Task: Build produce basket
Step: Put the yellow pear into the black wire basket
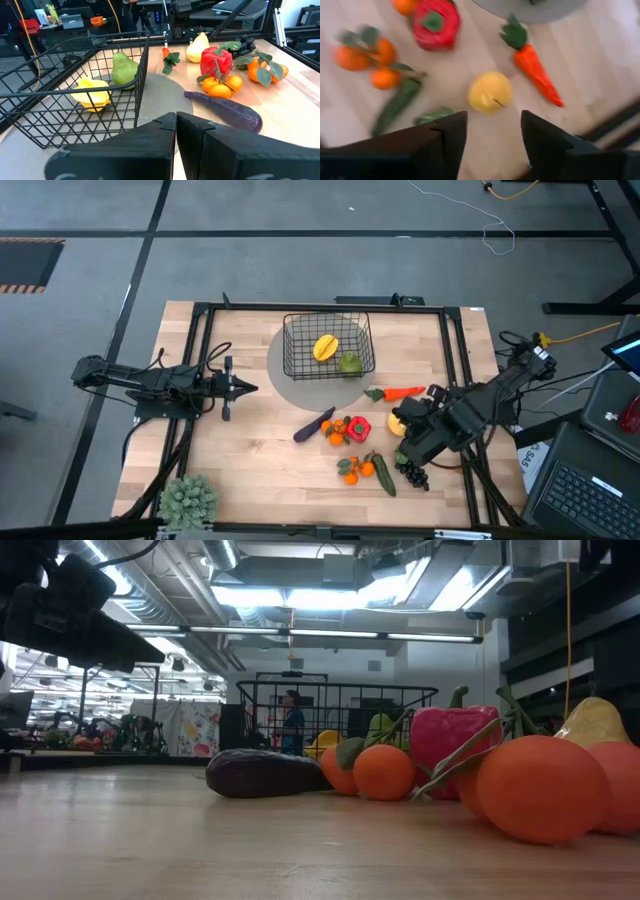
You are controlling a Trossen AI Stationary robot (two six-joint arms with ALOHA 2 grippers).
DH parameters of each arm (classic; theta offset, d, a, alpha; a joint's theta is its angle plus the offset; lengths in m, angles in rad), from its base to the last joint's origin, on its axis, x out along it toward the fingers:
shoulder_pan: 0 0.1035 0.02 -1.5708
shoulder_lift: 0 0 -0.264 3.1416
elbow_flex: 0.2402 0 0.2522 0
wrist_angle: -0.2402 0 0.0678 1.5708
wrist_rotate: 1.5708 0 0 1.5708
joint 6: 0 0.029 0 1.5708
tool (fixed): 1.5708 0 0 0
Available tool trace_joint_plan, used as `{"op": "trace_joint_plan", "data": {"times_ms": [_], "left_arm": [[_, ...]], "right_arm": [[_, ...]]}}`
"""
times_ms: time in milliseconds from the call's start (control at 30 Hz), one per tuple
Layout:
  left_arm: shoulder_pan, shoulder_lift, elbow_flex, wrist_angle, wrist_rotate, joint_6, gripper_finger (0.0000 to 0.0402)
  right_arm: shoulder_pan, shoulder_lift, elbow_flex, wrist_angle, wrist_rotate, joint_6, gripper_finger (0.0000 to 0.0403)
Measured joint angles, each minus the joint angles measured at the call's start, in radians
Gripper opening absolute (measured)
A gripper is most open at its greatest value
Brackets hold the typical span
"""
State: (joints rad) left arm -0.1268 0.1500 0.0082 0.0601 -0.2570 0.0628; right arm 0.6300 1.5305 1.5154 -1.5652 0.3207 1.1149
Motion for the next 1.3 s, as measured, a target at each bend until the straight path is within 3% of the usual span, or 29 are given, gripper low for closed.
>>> {"op": "trace_joint_plan", "data": {"times_ms": [267,1067,1300], "left_arm": [[0.0,0.0,0.0,0.0,0.0,0.0,0.0004],[0.0,0.0,0.0,0.0,0.0,0.0,0.0004],[0.0,0.0,0.0,0.0,0.0,0.0,0.0004]], "right_arm": [[-0.001,0.049,0.0,0.006,-0.059,-0.003,0.0199],[-0.001,0.047,-0.003,-0.004,-0.041,-0.001,0.02],[0.0,0.047,-0.155,-0.007,-0.061,-0.021,0.02]]}}
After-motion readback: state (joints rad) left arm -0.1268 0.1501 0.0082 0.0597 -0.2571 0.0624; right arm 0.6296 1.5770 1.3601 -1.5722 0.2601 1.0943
